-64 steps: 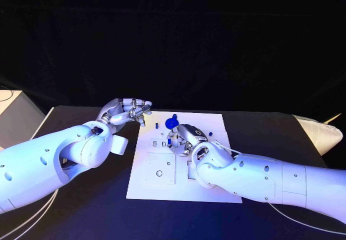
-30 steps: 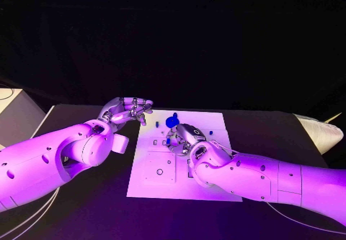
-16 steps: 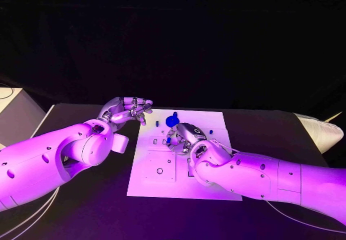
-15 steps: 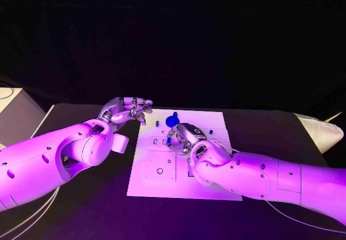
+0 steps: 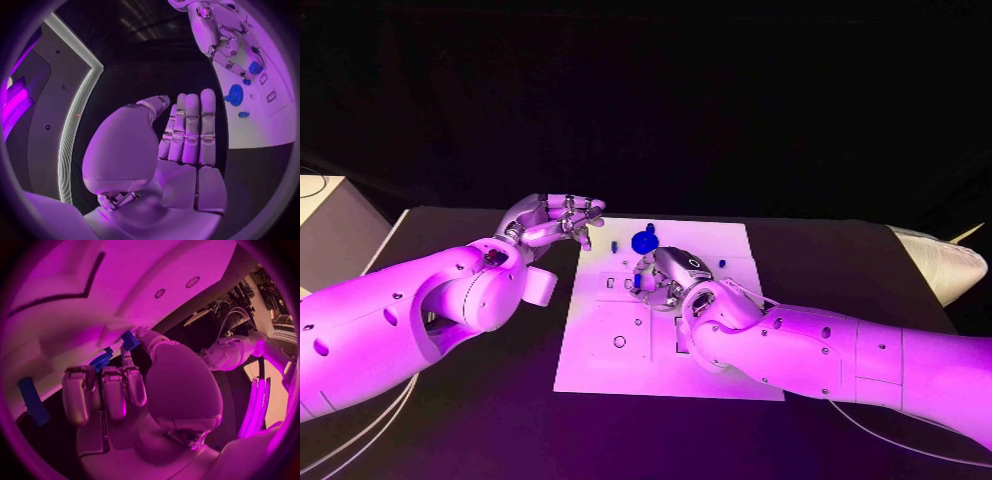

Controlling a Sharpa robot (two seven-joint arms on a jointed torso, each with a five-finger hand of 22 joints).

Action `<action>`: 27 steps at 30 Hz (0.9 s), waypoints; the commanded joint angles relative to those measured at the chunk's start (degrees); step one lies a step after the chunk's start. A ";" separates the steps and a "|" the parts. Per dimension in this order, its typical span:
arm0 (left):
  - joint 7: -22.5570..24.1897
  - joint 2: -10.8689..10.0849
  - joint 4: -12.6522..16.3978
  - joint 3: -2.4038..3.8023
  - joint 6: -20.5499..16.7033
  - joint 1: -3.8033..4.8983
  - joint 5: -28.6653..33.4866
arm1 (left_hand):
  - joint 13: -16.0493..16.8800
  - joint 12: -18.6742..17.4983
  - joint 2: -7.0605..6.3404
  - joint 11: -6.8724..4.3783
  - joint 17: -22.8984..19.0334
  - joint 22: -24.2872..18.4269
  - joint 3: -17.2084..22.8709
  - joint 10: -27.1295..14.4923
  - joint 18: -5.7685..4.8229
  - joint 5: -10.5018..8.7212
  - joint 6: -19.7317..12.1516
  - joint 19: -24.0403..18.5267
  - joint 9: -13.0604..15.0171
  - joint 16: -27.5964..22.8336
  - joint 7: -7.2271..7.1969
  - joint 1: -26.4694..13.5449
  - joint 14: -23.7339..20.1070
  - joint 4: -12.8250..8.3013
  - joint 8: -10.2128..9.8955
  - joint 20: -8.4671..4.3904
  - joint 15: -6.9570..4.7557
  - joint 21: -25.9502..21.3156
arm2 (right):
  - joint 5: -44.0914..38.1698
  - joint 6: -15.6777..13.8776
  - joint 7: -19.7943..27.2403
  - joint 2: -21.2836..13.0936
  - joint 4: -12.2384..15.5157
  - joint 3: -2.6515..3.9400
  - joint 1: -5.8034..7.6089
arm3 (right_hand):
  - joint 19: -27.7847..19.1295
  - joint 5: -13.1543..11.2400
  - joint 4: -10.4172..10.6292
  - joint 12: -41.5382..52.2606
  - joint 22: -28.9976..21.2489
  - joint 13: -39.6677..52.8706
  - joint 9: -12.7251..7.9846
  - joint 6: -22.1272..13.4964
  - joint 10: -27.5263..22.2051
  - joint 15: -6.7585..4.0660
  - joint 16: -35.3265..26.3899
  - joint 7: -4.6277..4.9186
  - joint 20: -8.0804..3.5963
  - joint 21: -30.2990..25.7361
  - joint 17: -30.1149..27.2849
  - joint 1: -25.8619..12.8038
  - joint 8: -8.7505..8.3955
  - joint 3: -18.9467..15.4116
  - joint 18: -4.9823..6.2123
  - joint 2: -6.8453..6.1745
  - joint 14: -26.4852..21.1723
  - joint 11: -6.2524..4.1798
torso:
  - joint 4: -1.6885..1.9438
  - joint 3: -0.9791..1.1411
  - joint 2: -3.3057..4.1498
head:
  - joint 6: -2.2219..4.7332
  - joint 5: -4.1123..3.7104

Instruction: Assemble the parts on the task board

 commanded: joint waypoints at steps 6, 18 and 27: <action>-0.12 0.13 -0.02 0.03 0.70 0.00 -0.47 | 0.11 0.45 -0.02 -0.09 0.00 0.07 -0.03 -0.44 0.36 -0.22 0.02 -0.35 0.07 0.39 -0.26 -0.32 -0.01 -0.36 0.34 -0.06 -0.25 0.31 | 0.02 -1.81 1.87 -0.37 0.70 -0.01 -0.03 | 4.22 -0.62 0.13 -0.54 11.07 10.62 -0.19 -0.67 0.90 0.55 0.25 0.24 0.42 -0.40 15.06 -0.58 -0.34 -1.26 -0.05 -0.40 5.98 0.59 | 0.01 0.01 0.02 | 0.05 -0.03; -9.10 3.10 -4.81 0.02 1.17 0.04 -9.38 | 14.53 21.26 -0.50 -1.12 24.60 12.30 -4.77 -5.73 -1.39 -0.08 -0.45 7.41 3.52 22.39 -1.09 -2.33 13.78 2.66 7.45 -0.70 -1.06 10.58 | 4.44 -3.04 11.98 -4.24 5.04 0.13 2.43 | 4.05 0.19 6.38 -1.08 10.82 10.03 -1.24 -2.62 0.05 1.31 0.25 1.06 1.22 -0.86 15.06 5.92 -1.82 -14.36 0.06 2.98 5.98 1.38 | -0.22 0.33 -1.10 | 1.04 0.21; -21.26 6.88 -10.45 0.06 7.12 0.59 -20.25 | 33.85 45.54 0.11 -2.00 41.75 27.93 -6.92 -4.00 -4.12 0.17 -4.63 16.84 9.86 33.04 -2.27 -5.15 22.85 6.93 17.53 -1.63 -1.98 20.36 | 9.78 5.36 16.53 -9.58 7.70 0.29 6.79 | 4.07 1.60 6.49 -1.01 10.90 10.07 -0.88 -1.15 0.10 1.02 0.25 0.66 0.99 -0.80 15.06 6.93 -0.73 -13.55 0.04 3.25 5.98 1.02 | -0.77 0.84 -2.54 | 0.85 1.09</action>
